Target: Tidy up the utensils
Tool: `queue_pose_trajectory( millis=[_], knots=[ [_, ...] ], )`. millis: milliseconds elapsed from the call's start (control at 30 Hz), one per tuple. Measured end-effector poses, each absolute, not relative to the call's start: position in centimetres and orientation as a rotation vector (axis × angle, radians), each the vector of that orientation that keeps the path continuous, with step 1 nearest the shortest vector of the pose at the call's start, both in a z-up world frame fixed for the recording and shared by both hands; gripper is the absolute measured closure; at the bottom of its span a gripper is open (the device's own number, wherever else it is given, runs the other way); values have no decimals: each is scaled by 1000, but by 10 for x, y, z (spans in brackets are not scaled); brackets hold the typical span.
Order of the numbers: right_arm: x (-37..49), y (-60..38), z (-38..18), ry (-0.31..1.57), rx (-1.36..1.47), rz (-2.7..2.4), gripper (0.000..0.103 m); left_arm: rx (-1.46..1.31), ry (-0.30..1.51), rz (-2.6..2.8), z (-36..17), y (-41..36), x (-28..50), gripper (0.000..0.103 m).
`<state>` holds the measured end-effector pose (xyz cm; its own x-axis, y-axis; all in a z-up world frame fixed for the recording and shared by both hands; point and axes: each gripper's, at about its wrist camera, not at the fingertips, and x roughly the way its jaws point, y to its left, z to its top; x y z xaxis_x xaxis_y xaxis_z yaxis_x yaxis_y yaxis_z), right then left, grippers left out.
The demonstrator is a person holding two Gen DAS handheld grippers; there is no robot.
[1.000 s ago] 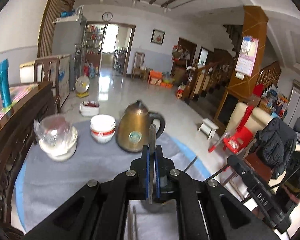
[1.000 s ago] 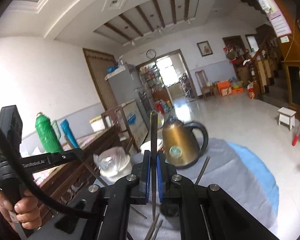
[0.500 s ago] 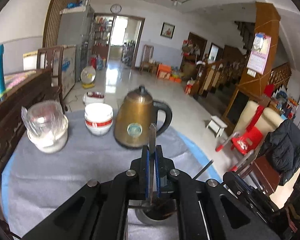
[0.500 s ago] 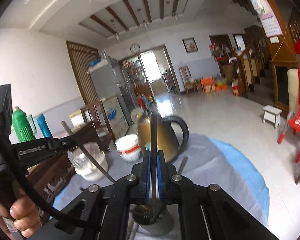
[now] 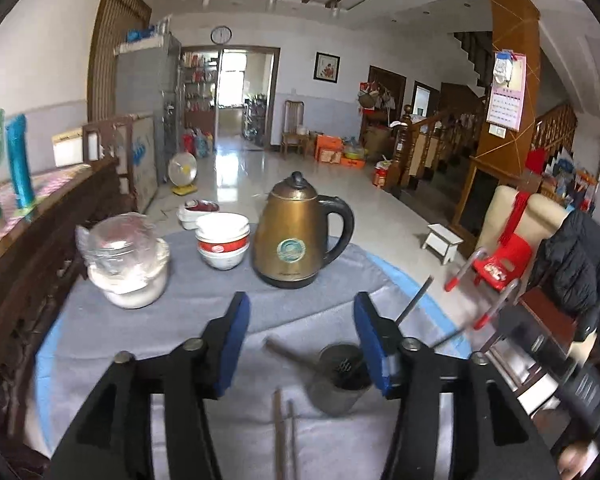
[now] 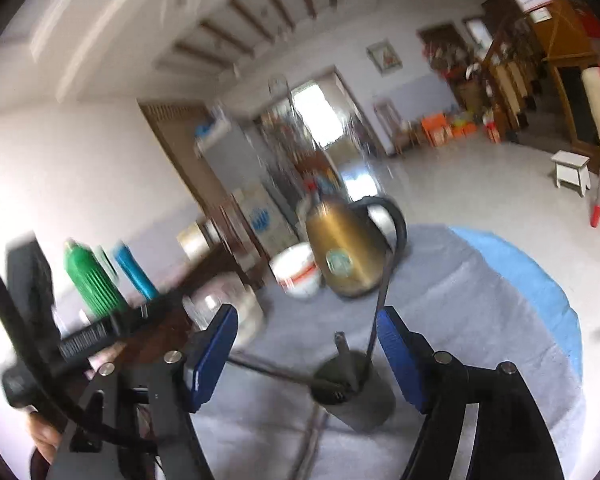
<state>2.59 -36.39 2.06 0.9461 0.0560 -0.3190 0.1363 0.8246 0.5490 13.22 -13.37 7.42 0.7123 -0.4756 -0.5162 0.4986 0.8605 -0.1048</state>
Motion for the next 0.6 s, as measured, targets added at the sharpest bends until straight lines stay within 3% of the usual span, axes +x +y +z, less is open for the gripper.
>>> queue_pose_trajectory(
  millis=[200, 467, 600],
  knots=[
    [-20, -374, -3, 304, 699, -70, 27, 112, 599, -488, 27, -99, 94, 36],
    [-35, -350, -67, 451, 669, -45, 29, 89, 878, -389, -74, -56, 98, 36],
    [-23, -336, -102, 513, 692, -42, 29, 101, 882, -374, -88, -53, 94, 36]
  ],
)
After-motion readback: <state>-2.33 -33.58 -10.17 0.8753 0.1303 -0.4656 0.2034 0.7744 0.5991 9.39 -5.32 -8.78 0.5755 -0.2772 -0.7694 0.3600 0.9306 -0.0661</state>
